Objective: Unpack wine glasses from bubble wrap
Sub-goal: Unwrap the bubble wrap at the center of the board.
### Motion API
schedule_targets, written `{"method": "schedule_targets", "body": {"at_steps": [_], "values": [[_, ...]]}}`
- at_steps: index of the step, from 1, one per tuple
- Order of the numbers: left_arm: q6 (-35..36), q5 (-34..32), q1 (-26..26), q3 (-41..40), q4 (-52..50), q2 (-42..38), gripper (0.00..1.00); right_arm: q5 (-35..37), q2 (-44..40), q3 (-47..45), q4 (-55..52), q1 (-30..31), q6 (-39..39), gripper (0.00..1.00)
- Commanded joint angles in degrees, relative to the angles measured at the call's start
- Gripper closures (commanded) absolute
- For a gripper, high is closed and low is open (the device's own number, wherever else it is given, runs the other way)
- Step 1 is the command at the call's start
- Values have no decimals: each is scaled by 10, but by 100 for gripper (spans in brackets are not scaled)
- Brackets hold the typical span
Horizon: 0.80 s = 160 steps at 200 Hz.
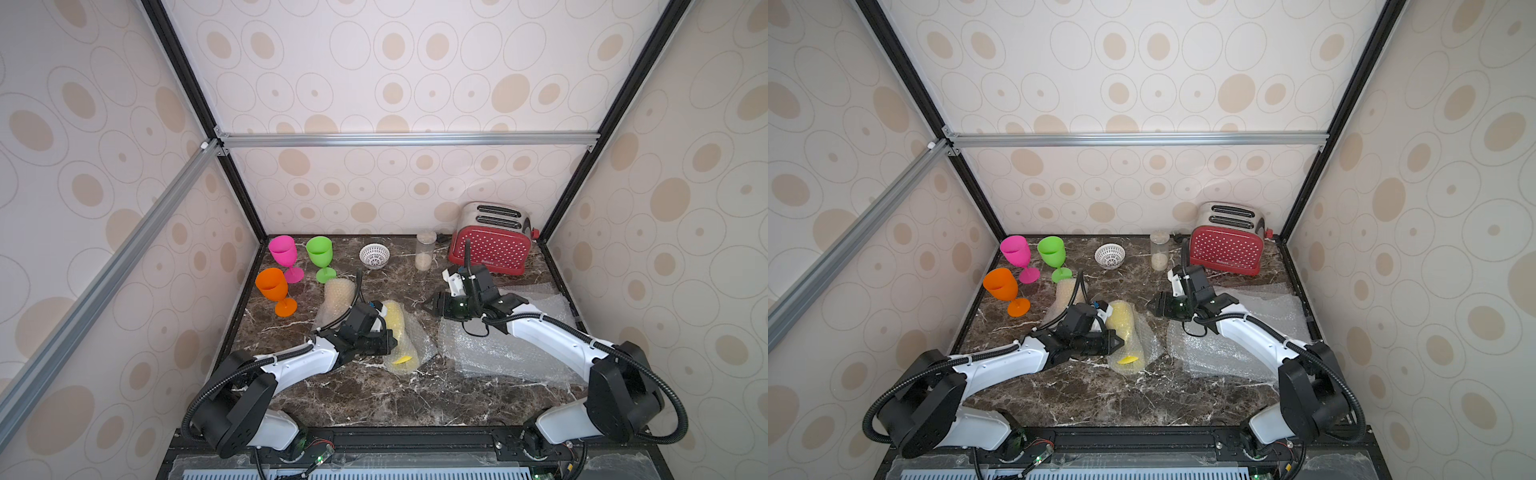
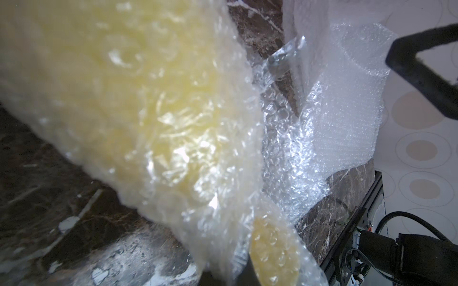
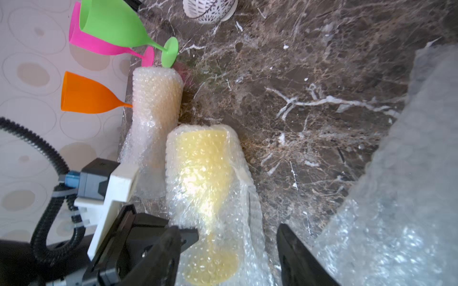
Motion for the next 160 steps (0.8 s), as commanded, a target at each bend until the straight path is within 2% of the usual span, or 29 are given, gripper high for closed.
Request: {"method": "schedule_targets", "body": {"at_steps": [1,50,75,110,138,160], "values": [[19,1,-5,6,0,-11,98,-16,12,-24,-27,14,-19,38],[22,2,-5,7,-2,-16,98,-7,100,16,-24,49,-34,40],[24,0,-5,6,-2,-19,97,-16,148,30,-14,57,-28,46],[22,10,-5,4,2,-19,94,-22,174,35,19,64,-8,66],[24,4,-4,13,-19,-19,82,-26,160,35,18,67,-6,98],[41,-9,-2,34,-66,-11,72,-15,128,32,6,66,-15,100]]}}
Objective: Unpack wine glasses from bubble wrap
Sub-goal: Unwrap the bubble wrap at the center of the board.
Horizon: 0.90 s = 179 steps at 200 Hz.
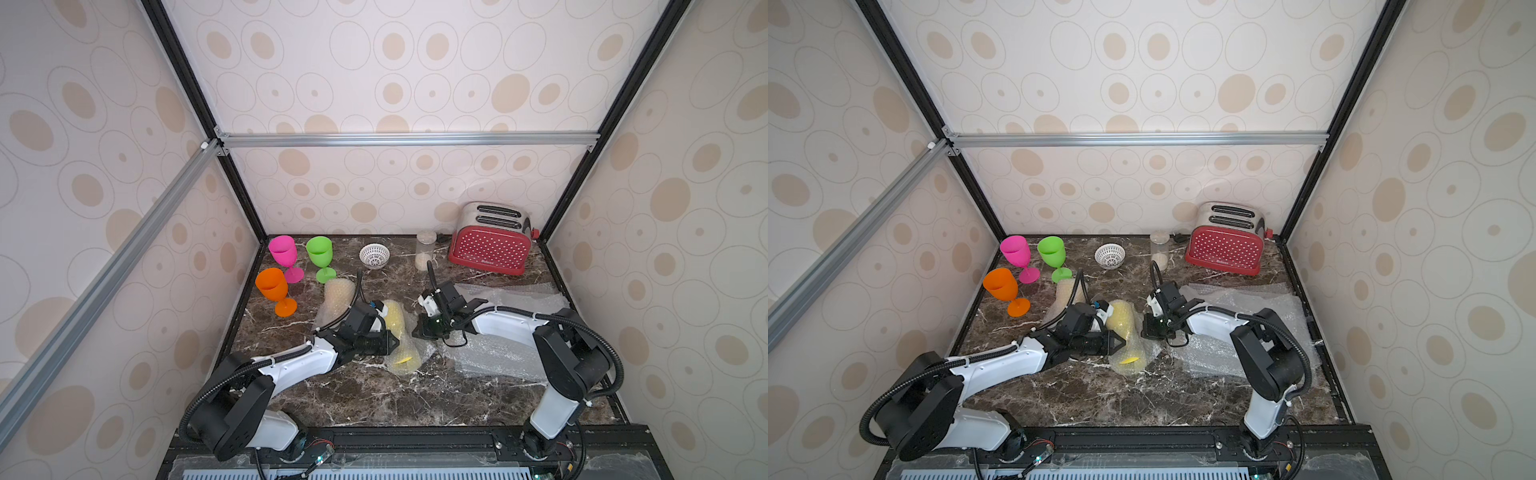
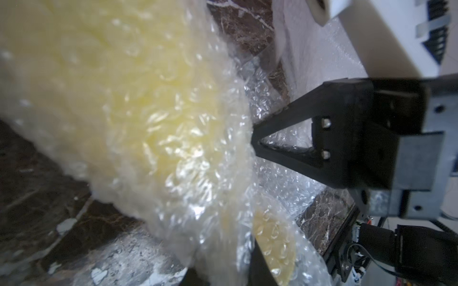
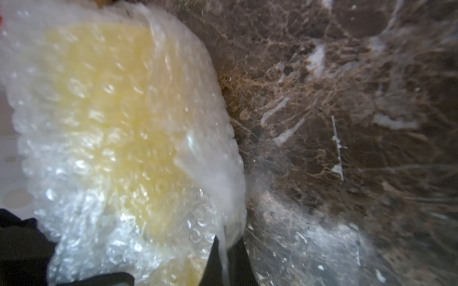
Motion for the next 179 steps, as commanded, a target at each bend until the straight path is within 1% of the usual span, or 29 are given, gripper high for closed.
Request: {"method": "schedule_targets", "body": {"at_steps": [1,6,9,30,42,52,83,101,112,147,163,179], "values": [[24,-14,-2,34,-54,-3,72,8,-40,8,-7,3,-6,100],[27,-18,-1,39,-64,-3,69,10,-47,9,-12,4,-9,100],[29,-19,0,41,-70,-3,66,12,-51,9,-15,4,-11,100],[44,-28,7,57,-102,-13,50,20,-78,10,-33,4,-19,100],[53,-35,14,70,-123,-20,45,20,-92,9,-39,4,-19,100],[61,-41,20,79,-139,-25,42,20,-102,7,-40,4,-19,100],[81,-66,32,107,-188,-30,38,6,-114,-1,-31,4,-21,100],[83,-66,33,117,-192,-30,37,-7,-115,-5,-16,6,-14,100],[77,-53,33,116,-178,-30,37,-13,-116,-6,-2,8,-8,100],[35,7,33,81,-78,-35,37,-29,-113,-5,40,25,4,100],[25,16,33,70,-52,-29,37,-36,-110,-4,56,35,8,100],[31,12,32,69,-57,-13,37,-44,-107,0,68,41,12,100]]}}
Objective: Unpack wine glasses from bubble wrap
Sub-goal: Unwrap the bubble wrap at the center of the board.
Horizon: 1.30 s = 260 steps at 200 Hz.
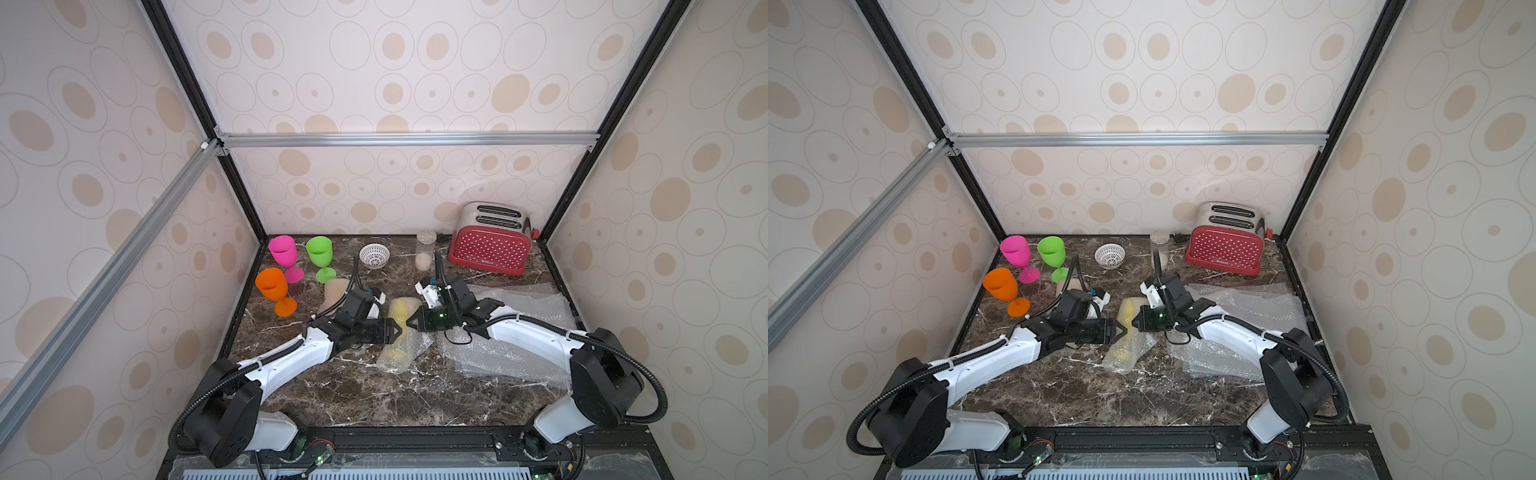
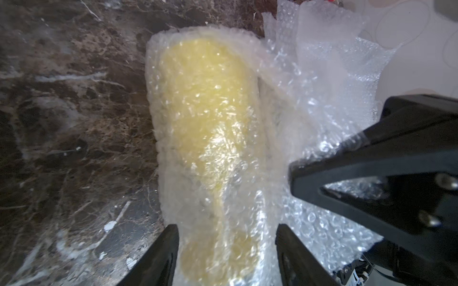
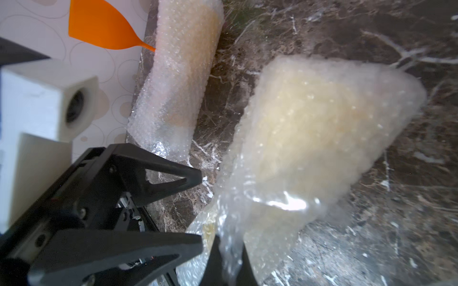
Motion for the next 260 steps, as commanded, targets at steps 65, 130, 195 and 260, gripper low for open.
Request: {"method": "schedule_targets", "body": {"at_steps": [65,130,195,260], "values": [[-1,6,-1,-23,23,35,44,-35,-3,-9,85,20,36,100],[-7,-16,-1,-40,20,18,79,28,-28,-25,28,19,19,100],[-31,-40,10,-73,25,-10,93,112,-117,-92,-56,-10,28,100],[-38,-57,54,-116,-1,-56,90,124,-190,-147,-110,-57,31,100]]}}
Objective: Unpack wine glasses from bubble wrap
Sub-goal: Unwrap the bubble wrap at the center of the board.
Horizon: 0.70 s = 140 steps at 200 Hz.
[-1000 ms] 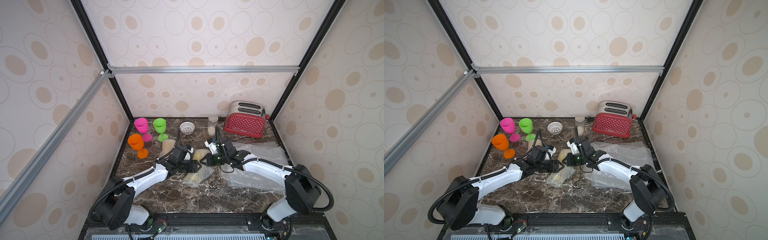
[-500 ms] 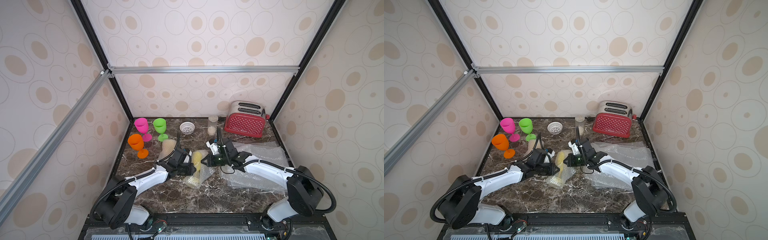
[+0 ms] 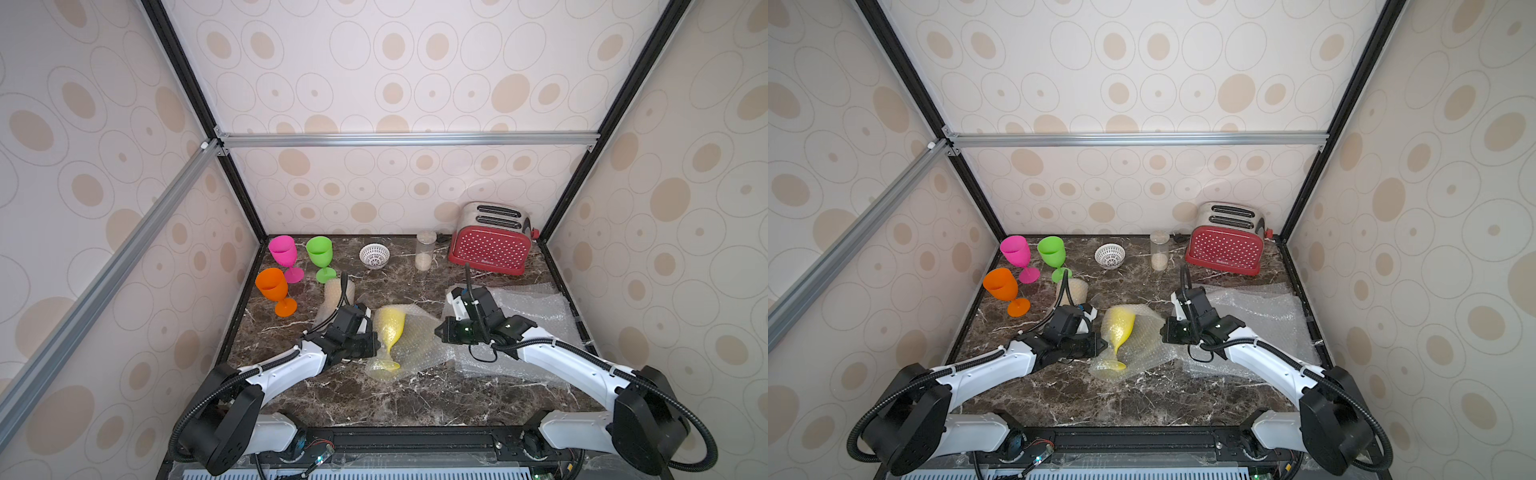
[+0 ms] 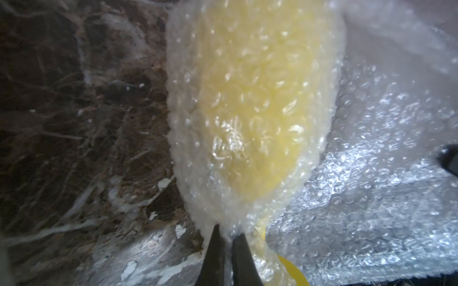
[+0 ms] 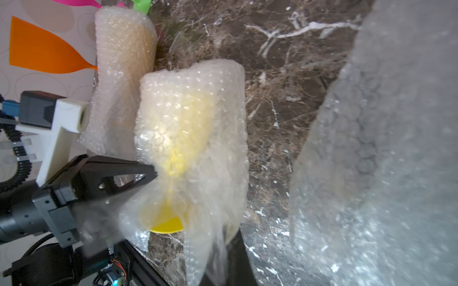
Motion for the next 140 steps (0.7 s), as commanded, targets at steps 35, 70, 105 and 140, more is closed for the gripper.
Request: {"method": "schedule_targets", "body": {"at_steps": [35,70,105,140], "values": [[12,-16,40,0,-50,-38,77,-15,-23,-10,-31,-7,-10,100],[37,-6,42,44,-72,-26,60,-57,-1,-8,13,-3,-10,100],[37,-2,41,60,-46,-32,36,-66,21,10,31,17,-9,100],[75,-12,40,90,-41,-3,23,-63,47,29,43,46,-12,100]]}}
